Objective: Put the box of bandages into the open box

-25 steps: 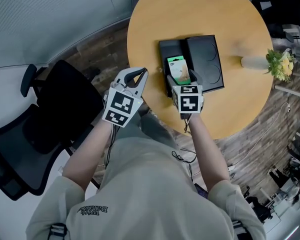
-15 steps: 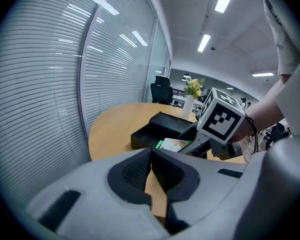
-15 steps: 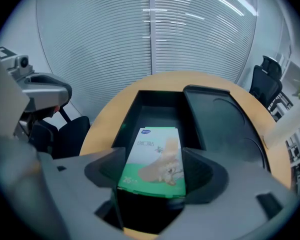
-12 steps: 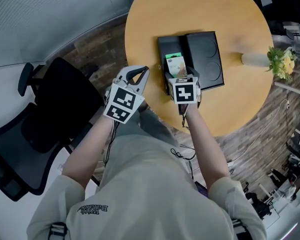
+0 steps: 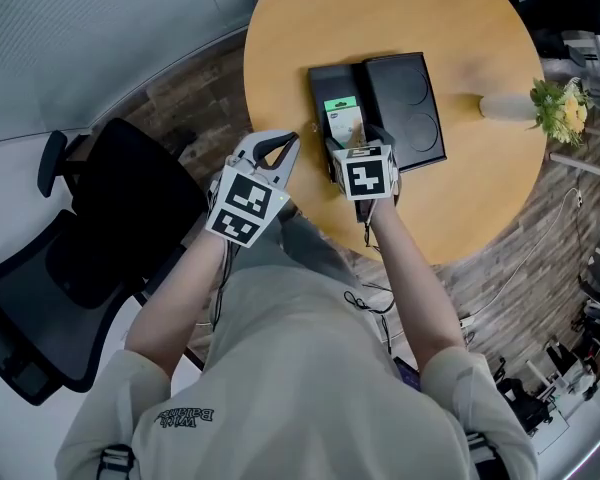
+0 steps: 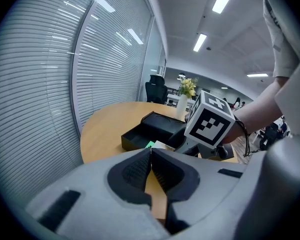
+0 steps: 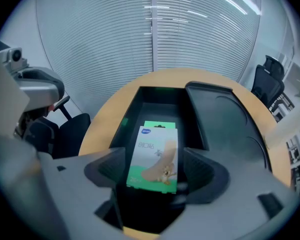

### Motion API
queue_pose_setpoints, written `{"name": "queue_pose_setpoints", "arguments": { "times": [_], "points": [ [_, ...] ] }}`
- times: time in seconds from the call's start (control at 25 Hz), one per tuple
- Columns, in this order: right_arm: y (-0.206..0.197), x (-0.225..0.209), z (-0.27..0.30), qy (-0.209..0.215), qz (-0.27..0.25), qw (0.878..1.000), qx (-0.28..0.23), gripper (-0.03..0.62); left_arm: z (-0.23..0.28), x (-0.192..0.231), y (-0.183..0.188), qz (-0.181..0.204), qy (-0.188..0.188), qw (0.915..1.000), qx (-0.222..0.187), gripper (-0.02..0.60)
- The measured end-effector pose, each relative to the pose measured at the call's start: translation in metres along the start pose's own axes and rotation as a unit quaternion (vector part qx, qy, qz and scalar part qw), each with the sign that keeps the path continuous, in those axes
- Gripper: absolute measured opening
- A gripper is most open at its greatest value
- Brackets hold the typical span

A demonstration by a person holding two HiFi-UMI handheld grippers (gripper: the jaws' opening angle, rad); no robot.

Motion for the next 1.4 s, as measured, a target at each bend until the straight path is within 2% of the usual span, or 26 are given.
{"name": "queue_pose_setpoints", "arguments": {
  "times": [0.24, 0.48, 0.52, 0.56, 0.6, 0.8, 0.84, 0.92, 1.2, 1.4],
  "points": [
    [0.001, -0.009, -0.009, -0.002, 0.017, 1.000, -0.007, 0.370, -0.006, -0.004, 0.006, 0.004, 0.003, 1.0000, -0.008, 0.023],
    [0.025, -0.013, -0.041, 0.009, 0.056, 0.996, -0.073, 0.367, -0.024, -0.010, 0.021, 0.015, 0.012, 0.9995, -0.024, 0.023],
    [0.030, -0.017, -0.050, 0.003, 0.068, 0.994, -0.088, 0.312, -0.027, -0.011, 0.024, 0.016, 0.013, 0.9994, -0.029, 0.023],
    [0.036, -0.022, -0.060, -0.007, 0.077, 0.991, -0.105, 0.204, -0.031, -0.012, 0.027, 0.015, 0.015, 0.9991, -0.036, 0.023],
    [0.043, -0.026, -0.070, -0.016, 0.079, 0.989, -0.124, 0.166, -0.035, -0.012, 0.032, 0.014, 0.019, 0.9988, -0.044, 0.023],
    [0.073, -0.036, -0.121, -0.023, 0.079, 0.977, -0.198, 0.150, -0.061, -0.014, 0.059, 0.026, 0.044, 0.9956, -0.079, 0.023],
    [0.076, -0.038, -0.132, -0.026, 0.079, 0.974, -0.209, 0.135, -0.066, -0.017, 0.064, 0.031, 0.047, 0.9949, -0.084, 0.023],
    [0.081, -0.042, -0.152, -0.036, 0.075, 0.969, -0.232, 0.064, -0.076, -0.023, 0.077, 0.044, 0.052, 0.9932, -0.094, 0.023],
    [0.092, -0.058, -0.222, -0.054, 0.074, 0.947, -0.308, 0.048, -0.091, -0.041, 0.111, 0.102, 0.052, 0.9871, -0.113, 0.023],
    [0.094, -0.060, -0.273, -0.052, 0.070, 0.927, -0.364, 0.044, -0.106, -0.059, 0.136, 0.124, 0.051, 0.9805, -0.143, 0.023]
  ]
}}
Point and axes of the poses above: the fingertips, and each gripper's own axes: z forward along the fingers, x to its left, y out of its top, the point moved 3 cm from there along -z, backward along the fingers, and after that the axes turned 8 degrees about -y, right-handed, at the moved point
